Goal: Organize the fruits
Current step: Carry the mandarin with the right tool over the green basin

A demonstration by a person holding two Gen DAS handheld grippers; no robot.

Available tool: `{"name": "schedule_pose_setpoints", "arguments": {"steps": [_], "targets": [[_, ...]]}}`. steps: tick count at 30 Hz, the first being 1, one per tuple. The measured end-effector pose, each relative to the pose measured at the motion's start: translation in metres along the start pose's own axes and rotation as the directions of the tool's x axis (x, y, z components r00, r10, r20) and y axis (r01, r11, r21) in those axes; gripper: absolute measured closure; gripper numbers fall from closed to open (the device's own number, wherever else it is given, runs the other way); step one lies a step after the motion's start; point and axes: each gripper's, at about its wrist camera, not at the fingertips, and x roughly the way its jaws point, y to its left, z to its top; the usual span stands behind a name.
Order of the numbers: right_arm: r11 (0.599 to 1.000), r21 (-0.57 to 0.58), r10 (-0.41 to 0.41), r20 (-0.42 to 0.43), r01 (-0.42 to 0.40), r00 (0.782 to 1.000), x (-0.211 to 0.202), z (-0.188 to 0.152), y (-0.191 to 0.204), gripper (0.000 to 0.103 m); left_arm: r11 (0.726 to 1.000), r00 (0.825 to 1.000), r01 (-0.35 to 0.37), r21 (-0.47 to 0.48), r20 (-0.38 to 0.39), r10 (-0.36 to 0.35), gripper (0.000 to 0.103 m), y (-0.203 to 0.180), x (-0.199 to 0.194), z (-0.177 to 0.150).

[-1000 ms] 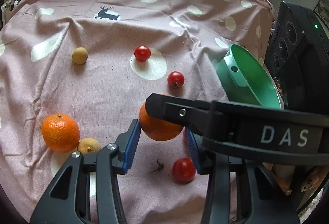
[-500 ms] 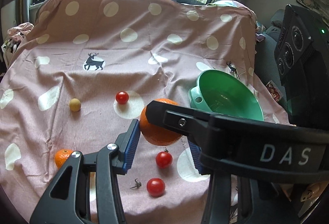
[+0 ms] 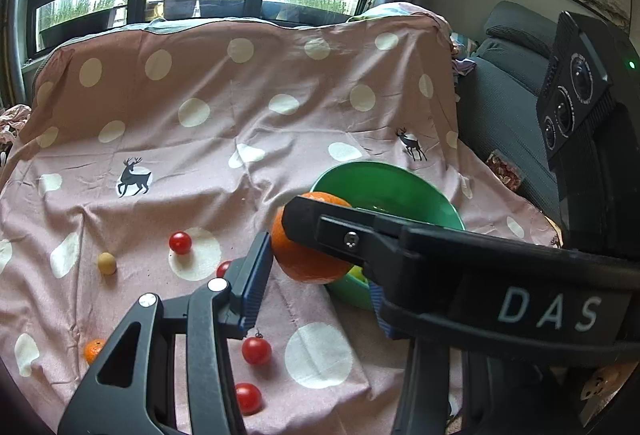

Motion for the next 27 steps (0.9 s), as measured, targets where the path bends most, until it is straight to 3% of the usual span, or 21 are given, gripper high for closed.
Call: {"name": "schedule_pose_setpoints", "arguments": {"steps": [9, 21, 27], "targets": [[0.999, 0.052, -0.016, 0.045, 0.014, 0.999, -0.023, 0.008, -0.033, 0.056, 0.997, 0.999, 0.054, 0.054, -0.008, -0.053, 0.057, -0.031, 0.024, 0.011], [0.975, 0.132, -0.184, 0.052, 0.176, 0.982, -0.034, 0.013, -0.083, 0.055, 0.985, 0.98, 0.172, 0.029, -0.102, -0.168, 0.057, -0.065, 0.081, 0.015], [0.962, 0.169, -0.224, 0.029, 0.216, 0.974, -0.034, 0.013, -0.105, 0.055, 0.978, 0.969, 0.207, 0.029, -0.144, -0.201, 0.057, -0.075, 0.101, 0.013]]}}
